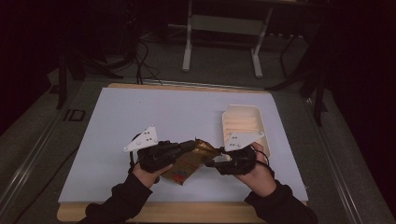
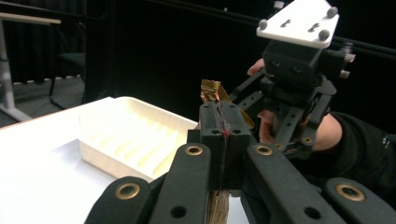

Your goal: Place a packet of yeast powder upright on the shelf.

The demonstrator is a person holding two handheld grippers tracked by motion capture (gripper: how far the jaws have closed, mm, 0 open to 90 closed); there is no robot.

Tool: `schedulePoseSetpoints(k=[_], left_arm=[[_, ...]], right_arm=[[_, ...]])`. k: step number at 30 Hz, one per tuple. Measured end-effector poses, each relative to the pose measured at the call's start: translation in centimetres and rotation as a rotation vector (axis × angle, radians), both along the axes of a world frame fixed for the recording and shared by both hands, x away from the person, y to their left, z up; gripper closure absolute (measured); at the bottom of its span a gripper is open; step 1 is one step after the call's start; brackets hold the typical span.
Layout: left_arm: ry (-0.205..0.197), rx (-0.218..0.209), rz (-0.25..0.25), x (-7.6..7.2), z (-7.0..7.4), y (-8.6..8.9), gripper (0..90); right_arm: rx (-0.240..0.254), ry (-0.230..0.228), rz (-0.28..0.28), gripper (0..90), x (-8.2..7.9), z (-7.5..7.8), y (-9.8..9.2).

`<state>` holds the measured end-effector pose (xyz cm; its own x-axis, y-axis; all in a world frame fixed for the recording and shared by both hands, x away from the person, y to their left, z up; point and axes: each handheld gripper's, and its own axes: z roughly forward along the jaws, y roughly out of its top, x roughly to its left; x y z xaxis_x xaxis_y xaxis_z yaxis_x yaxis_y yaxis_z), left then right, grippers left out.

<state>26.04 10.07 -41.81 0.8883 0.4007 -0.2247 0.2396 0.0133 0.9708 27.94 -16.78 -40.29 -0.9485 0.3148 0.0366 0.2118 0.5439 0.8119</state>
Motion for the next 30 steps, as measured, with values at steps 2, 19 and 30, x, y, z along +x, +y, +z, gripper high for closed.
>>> schedulePoseSetpoints(k=[2, 19, 30], left_arm=[[-0.002, 0.01, -0.005, 0.0, -0.1, -0.1, 90.0], [-0.003, 0.069, -0.036, 0.0, 0.0, -0.4, 87.8], [-0.038, 0.072, -0.067, -0.1, 0.4, -0.2, 42.7]], right_arm=[[-0.008, -0.009, 0.007, 70.5, 0.1, 0.1, 0.1], [-0.115, 0.03, 0.14, 82.1, 0.5, 0.6, 0.3], [-0.122, -0.001, 0.122, 83.1, 0.8, 1.7, -0.2]])
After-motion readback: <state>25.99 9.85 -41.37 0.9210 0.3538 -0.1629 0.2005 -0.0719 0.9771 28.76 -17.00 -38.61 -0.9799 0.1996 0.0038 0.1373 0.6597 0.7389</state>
